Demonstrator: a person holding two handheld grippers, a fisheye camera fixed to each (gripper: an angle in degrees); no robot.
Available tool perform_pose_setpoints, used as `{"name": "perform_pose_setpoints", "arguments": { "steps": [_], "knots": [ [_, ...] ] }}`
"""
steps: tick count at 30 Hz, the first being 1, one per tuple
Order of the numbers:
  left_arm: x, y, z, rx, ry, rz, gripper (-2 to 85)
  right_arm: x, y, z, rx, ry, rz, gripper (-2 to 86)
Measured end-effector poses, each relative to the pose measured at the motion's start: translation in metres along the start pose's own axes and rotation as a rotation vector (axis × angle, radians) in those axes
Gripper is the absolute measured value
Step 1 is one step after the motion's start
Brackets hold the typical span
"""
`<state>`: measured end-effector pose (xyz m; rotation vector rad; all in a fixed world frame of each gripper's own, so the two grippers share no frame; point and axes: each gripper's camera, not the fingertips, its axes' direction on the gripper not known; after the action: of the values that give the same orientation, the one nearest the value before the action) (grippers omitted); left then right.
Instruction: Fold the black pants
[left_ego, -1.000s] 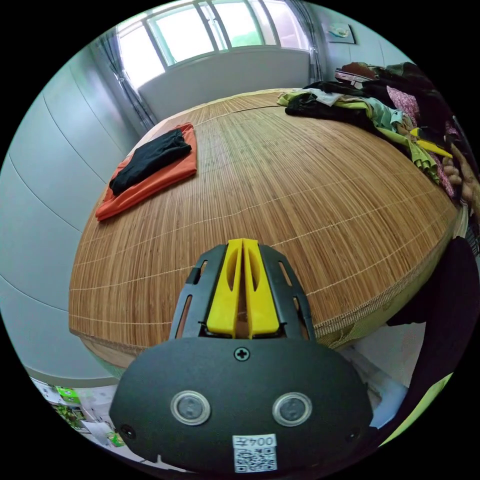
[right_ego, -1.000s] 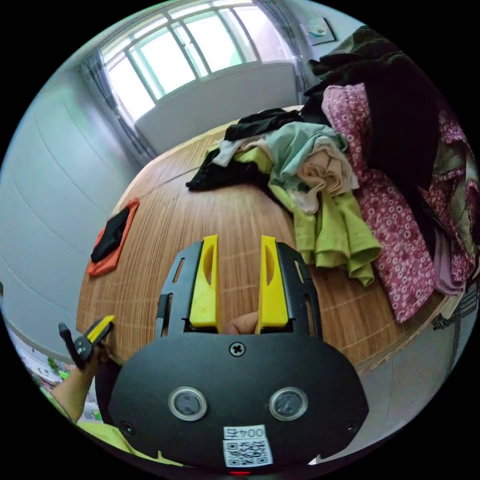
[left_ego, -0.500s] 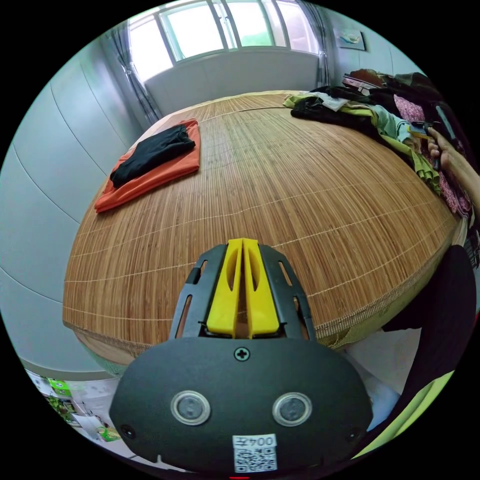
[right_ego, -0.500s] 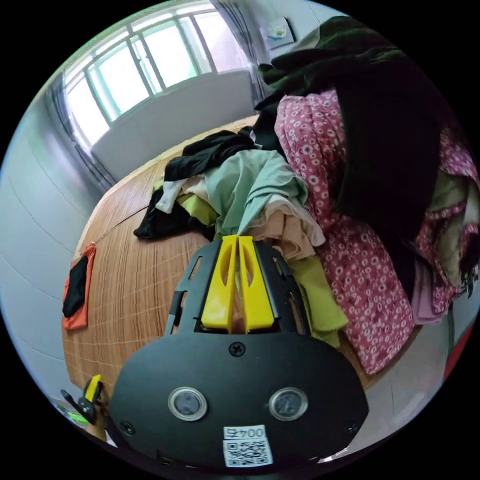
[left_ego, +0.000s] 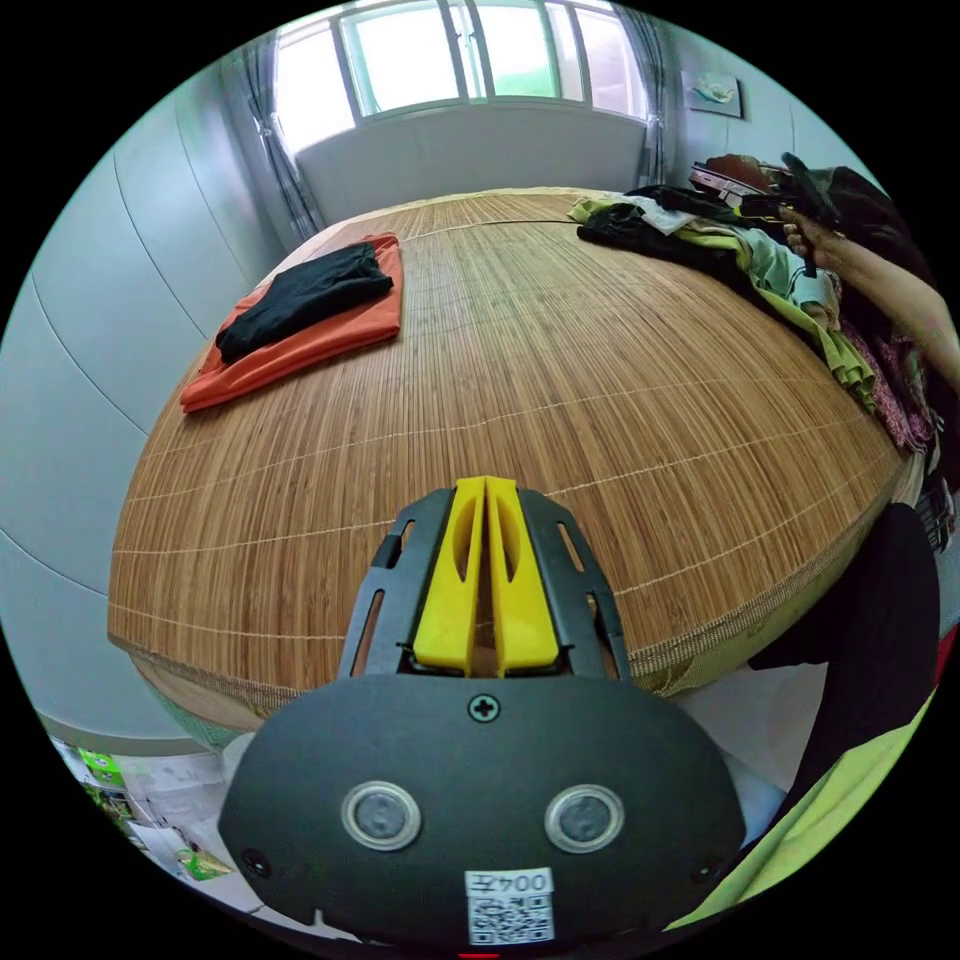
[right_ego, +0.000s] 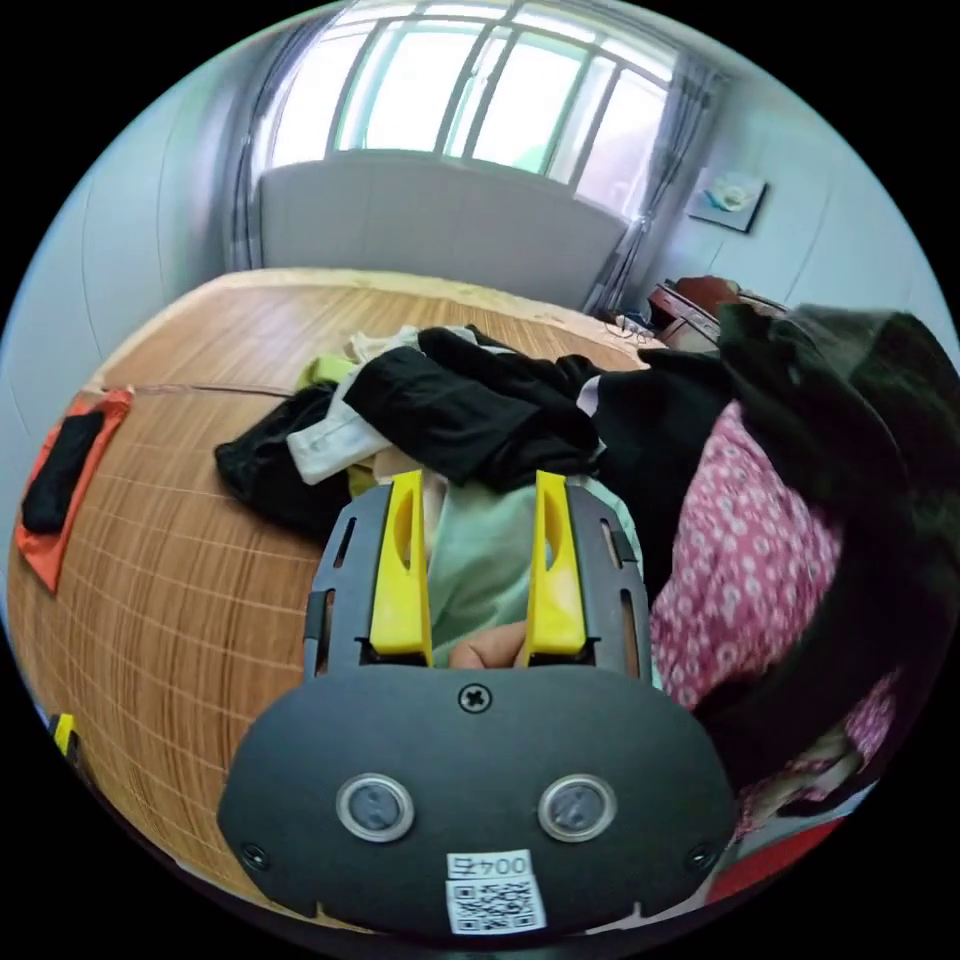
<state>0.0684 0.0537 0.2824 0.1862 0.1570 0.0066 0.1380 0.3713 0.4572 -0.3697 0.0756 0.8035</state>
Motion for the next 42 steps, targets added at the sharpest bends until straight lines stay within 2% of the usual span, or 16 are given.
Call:
{"name": "perform_pose_setpoints", "arguments": {
  "steps": [4,6,10,13,16,20,21,23,25,28,32,35,36,37,40,42],
  "knots": [
    [-0.012,-0.001,0.002,-0.009,0.016,-0.017,0.4,0.013,-0.036,0.045,-0.194,-0.056,0.078,9.0],
    [-0.019,-0.001,0.003,-0.016,0.034,-0.034,0.5,0.021,-0.035,0.023,-0.074,-0.089,0.174,4.8],
    [-0.04,-0.004,0.007,-0.03,0.084,-0.054,0.9,0.011,0.013,-0.051,0.161,-0.196,0.166,3.3],
    [-0.061,-0.011,0.01,-0.064,0.143,-0.101,1.9,-0.001,0.089,-0.115,0.247,-0.388,0.126,2.6],
    [-0.08,-0.023,0.008,-0.129,0.287,-0.115,6.4,-0.01,0.172,-0.163,0.19,-0.558,0.142,1.4],
    [-0.075,-0.019,-0.016,-0.098,0.458,-0.101,12.8,-0.026,0.279,-0.211,0.136,-0.98,0.136,-0.2],
    [-0.073,-0.016,-0.019,-0.09,0.486,-0.107,13.2,-0.037,0.301,-0.216,0.067,-0.98,0.128,-0.1],
    [-0.068,-0.005,-0.024,-0.076,0.561,-0.13,14.1,-0.041,0.324,-0.213,0.006,-0.83,0.173,0.4],
    [-0.066,0.003,-0.027,-0.072,0.544,-0.121,14.5,-0.023,0.328,-0.195,-0.032,-0.801,0.287,2.0],
    [-0.071,0.01,-0.036,-0.064,0.532,-0.105,14.8,0.007,0.299,-0.163,0.012,-0.724,0.348,10.1],
    [-0.084,0.012,-0.041,-0.072,0.545,-0.125,15.2,0.012,0.236,-0.095,-0.131,-0.492,0.317,15.4],
    [-0.089,0.005,-0.038,-0.088,0.553,-0.125,15.8,-0.001,0.217,-0.037,-0.352,-0.449,0.306,13.5],
    [-0.089,0.002,-0.037,-0.093,0.557,-0.123,16.0,-0.009,0.22,-0.023,-0.412,-0.424,0.279,9.8],
    [-0.09,-0.004,-0.034,-0.107,0.571,-0.118,16.5,-0.009,0.221,-0.025,-0.365,-0.385,0.285,6.5],
    [-0.093,-0.025,-0.028,-0.114,0.649,-0.126,17.2,0.0,0.233,-0.052,-0.23,-0.626,0.292,0.7],
    [-0.097,-0.04,-0.02,-0.135,0.752,-0.152,17.5,0.015,0.249,-0.105,-0.021,-0.928,0.282,-0.4]
  ]
}}
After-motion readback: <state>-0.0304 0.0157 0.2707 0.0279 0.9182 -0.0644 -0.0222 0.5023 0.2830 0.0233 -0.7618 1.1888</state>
